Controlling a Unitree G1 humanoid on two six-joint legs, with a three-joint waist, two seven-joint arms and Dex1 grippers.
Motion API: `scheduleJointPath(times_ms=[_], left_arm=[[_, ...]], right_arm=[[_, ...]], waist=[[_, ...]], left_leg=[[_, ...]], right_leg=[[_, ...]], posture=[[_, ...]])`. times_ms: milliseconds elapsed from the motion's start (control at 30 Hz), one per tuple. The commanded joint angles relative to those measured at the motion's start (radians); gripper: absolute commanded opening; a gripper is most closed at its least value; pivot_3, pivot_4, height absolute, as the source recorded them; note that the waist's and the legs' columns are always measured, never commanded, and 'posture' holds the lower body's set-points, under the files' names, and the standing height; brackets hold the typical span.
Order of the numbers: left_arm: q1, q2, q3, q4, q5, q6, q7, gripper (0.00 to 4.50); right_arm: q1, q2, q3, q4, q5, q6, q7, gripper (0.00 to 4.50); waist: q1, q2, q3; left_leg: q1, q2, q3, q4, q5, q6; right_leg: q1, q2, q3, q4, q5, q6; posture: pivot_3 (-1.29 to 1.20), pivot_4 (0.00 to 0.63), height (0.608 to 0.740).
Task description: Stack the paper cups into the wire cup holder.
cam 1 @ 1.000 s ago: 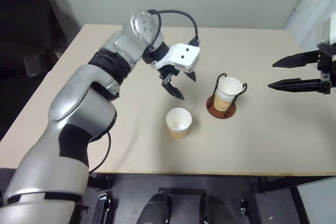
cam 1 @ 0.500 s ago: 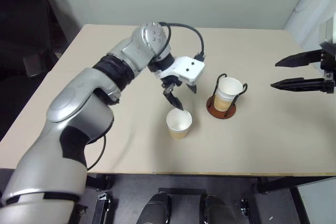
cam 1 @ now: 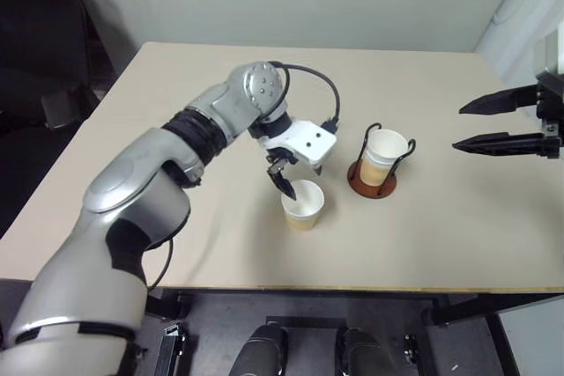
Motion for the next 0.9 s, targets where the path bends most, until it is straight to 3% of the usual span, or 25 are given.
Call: scheduleJointPath(times_ms=[33,667,900], left_arm=[[-0.003,-0.015,0.051,0.013,0.03,-0.034,-0.029,3.91],[0.088,-0.143,0.236,0.134,0.305,-0.195,-0.029,3.91],[0.078,-0.14,0.222,0.179,0.315,-0.236,-0.029,1.48]], right_arm=[[-0.021,-0.016,-0.014,-0.015,0.016,-0.001,-0.01,2.69],[0.018,-0.024,-0.04,-0.031,0.042,0.003,-0.032,2.69],[0.027,-0.028,-0.04,-0.021,0.046,-0.007,-0.035,2.74]], waist=[[0.0,0.0,0.0],[0.0,0.0,0.0],[0.0,0.0,0.0]], left_leg=[[0.0,0.0,0.0,0.0,0.0,0.0],[0.0,0.0,0.0,0.0,0.0,0.0],[0.0,0.0,0.0,0.0,0.0,0.001]], right_leg=[[0.0,0.0,0.0,0.0,0.0,0.0],[0.0,0.0,0.0,0.0,0.002,0.002],[0.0,0.0,0.0,0.0,0.002,0.003]], posture=[[0.0,0.15,0.74],[0.0,0.15,0.74],[0.0,0.15,0.74]])
